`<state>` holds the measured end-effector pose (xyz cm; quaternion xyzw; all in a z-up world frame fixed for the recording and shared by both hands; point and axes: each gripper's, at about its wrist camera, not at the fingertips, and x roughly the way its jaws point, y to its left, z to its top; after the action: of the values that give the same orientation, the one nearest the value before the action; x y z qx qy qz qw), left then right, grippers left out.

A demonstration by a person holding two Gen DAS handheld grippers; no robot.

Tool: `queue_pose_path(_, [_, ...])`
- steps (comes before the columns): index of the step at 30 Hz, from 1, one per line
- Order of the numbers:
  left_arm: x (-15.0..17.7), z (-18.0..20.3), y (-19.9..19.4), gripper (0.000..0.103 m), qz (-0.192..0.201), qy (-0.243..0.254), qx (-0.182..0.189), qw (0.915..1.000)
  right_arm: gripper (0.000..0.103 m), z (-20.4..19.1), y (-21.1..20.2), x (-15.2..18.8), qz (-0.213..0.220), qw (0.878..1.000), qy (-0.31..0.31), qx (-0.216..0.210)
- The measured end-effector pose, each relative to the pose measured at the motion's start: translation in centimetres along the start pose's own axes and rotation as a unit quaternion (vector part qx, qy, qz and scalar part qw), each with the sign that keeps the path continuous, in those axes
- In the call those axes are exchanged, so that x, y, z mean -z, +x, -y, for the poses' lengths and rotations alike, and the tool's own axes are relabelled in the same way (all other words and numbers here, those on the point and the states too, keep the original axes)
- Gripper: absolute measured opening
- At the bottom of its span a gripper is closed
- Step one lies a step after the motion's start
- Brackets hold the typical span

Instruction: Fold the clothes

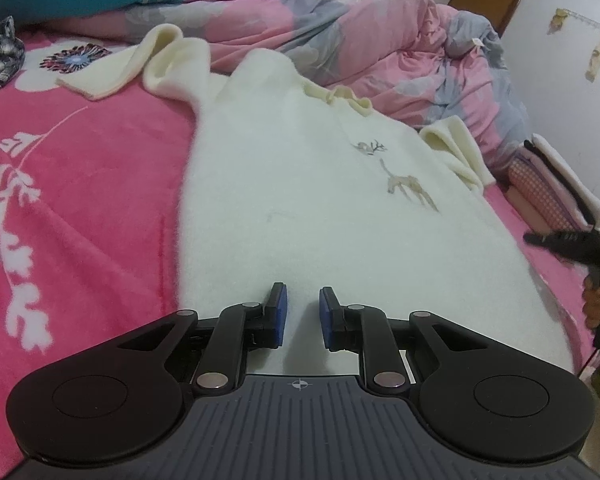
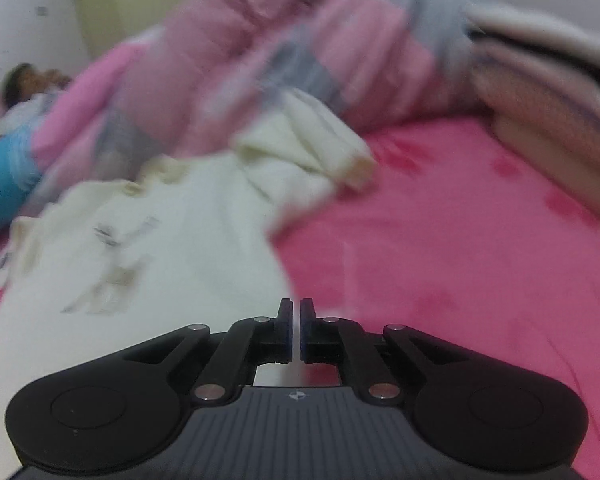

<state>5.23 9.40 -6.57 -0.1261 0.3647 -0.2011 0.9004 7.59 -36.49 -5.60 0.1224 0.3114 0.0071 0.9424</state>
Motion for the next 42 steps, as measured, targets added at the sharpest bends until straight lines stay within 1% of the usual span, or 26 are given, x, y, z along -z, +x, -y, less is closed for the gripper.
queue_pose_path(2, [-0.5, 0.5, -0.1, 0.019, 0.0, 0.001, -0.004, 1.0, 0.002, -2.1, 0.5, -0.4, 0.003, 0.999, -0.011, -0.043])
queue_pose_path(4, [-1.9, 1.2, 0.1, 0.019, 0.002, -0.003, 0.005, 1.0, 0.002, -4.5, 1.2, -0.6, 0.001, 0.996, -0.029, -0.082])
queue_pose_path(7, [-4.3, 2.2, 1.8, 0.019, 0.007, -0.009, 0.03, 0.9995, 0.002, -7.9, 4.1, -0.1, -0.017, 0.991, -0.061, -0.117])
queue_pose_path(9, [-5.8, 2.8, 3.6, 0.019, 0.008, -0.014, 0.046, 0.9988, 0.002, -8.7, 5.7, 0.6, -0.036, 0.988, -0.059, -0.138])
queue_pose_path(10, [-6.3, 2.8, 4.7, 0.019, 0.006, -0.018, 0.044, 0.9989, 0.002, -8.8, 6.5, 1.0, -0.046, 0.987, -0.056, -0.145])
queue_pose_path(12, [-6.4, 1.7, 7.4, 0.019, -0.016, -0.029, -0.011, 0.9994, 0.0, -8.2, 7.2, 1.6, -0.061, 0.988, -0.053, -0.135])
queue_pose_path(13, [-6.3, 1.0, 8.4, 0.011, -0.023, -0.037, -0.03, 0.9986, 0.0, -6.9, 6.7, 1.6, -0.058, 0.99, -0.043, -0.125])
queue_pose_path(15, [-6.1, -0.8, 7.5, 0.01, -0.012, -0.063, -0.028, 0.9976, 0.0, -4.2, 5.7, 1.6, -0.05, 0.993, -0.021, -0.106])
queue_pose_path(17, [-5.9, -1.7, 5.6, 0.011, 0.005, -0.062, -0.071, 0.9955, 0.0, -1.4, 4.8, 1.5, -0.044, 0.995, 0.006, -0.088])
queue_pose_path(19, [-5.8, -2.2, 4.1, 0.01, 0.012, -0.056, -0.11, 0.9923, 0.0, 1.5, 3.9, 1.3, -0.04, 0.996, 0.04, -0.072])
queue_pose_path(21, [-6.1, -2.3, 2.6, 0.01, 0.017, -0.055, -0.114, 0.9918, 0.0, 2.7, 3.2, 1.0, -0.035, 0.995, 0.065, -0.066])
queue_pose_path(22, [-6.5, -1.6, 2.2, 0.015, 0.025, -0.041, -0.116, 0.9921, 0.0, 2.8, 2.9, 0.9, -0.031, 0.995, 0.071, -0.065])
queue_pose_path(23, [-6.9, -0.8, 1.7, 0.015, 0.034, -0.026, -0.118, 0.9922, 0.001, 2.9, 2.6, 0.7, -0.027, 0.995, 0.077, -0.063])
queue_pose_path(25, [-7.8, 0.7, 1.0, 0.018, 0.049, 0.002, -0.114, 0.9923, 0.003, 2.1, 2.1, 0.2, -0.019, 0.997, 0.061, -0.053])
queue_pose_path(26, [-8.5, 1.7, 1.4, 0.019, 0.052, 0.007, -0.09, 0.9946, 0.009, 2.0, 2.1, -0.2, -0.016, 0.996, 0.07, -0.059])
queue_pose_path(27, [-9.2, 2.6, 1.8, 0.02, 0.054, 0.012, -0.067, 0.9962, 0.019, 1.9, 2.1, -0.6, -0.012, 0.995, 0.08, -0.066])
queue_pose_path(28, [-9.8, 3.6, 2.3, 0.021, 0.054, 0.017, -0.044, 0.9974, 0.026, 1.8, 2.1, -1.0, -0.009, 0.993, 0.09, -0.072])
queue_pose_path(29, [-10.2, 4.5, 3.2, 0.021, 0.048, 0.023, -0.025, 0.9983, 0.036, 2.0, 2.4, -1.5, -0.007, 0.992, 0.105, -0.073])
queue_pose_path(31, [-10.7, 6.2, 5.8, 0.021, 0.037, 0.044, 0.001, 0.9984, 0.042, 2.5, 3.2, -2.7, -0.004, 0.988, 0.136, -0.074])
queue_pose_path(32, [-10.8, 6.9, 7.4, 0.021, 0.031, 0.054, 0.003, 0.9981, 0.047, 3.1, 4.0, -3.3, -0.005, 0.986, 0.151, -0.072])
queue_pose_path(33, [-10.9, 7.5, 9.0, 0.021, 0.023, 0.061, -0.001, 0.9979, 0.056, 3.6, 4.9, -3.8, -0.006, 0.984, 0.167, -0.069])
queue_pose_path(34, [-11.0, 7.8, 10.6, 0.021, 0.016, 0.067, -0.004, 0.9976, 0.06, 4.2, 5.8, -4.4, -0.007, 0.981, 0.183, -0.067])
queue_pose_path(36, [-10.7, 8.1, 13.1, 0.021, 0.008, 0.085, -0.019, 0.9962, 0.062, 5.2, 7.9, -5.7, -0.015, 0.978, 0.2, -0.056])
queue_pose_path(37, [-10.6, 8.0, 14.1, 0.021, 0.005, 0.091, -0.029, 0.9954, 0.063, 5.6, 9.0, -6.4, -0.022, 0.978, 0.201, -0.058])
queue_pose_path(39, [-10.3, 7.6, 15.2, 0.021, 0.004, 0.092, -0.03, 0.9953, 0.069, 6.1, 11.2, -7.8, -0.031, 0.978, 0.199, -0.062])
queue_pose_path(42, [-9.5, 6.4, 15.9, 0.022, 0.012, 0.073, -0.017, 0.9971, 0.077, 6.0, 14.3, -10.0, -0.046, 0.98, 0.177, -0.076])
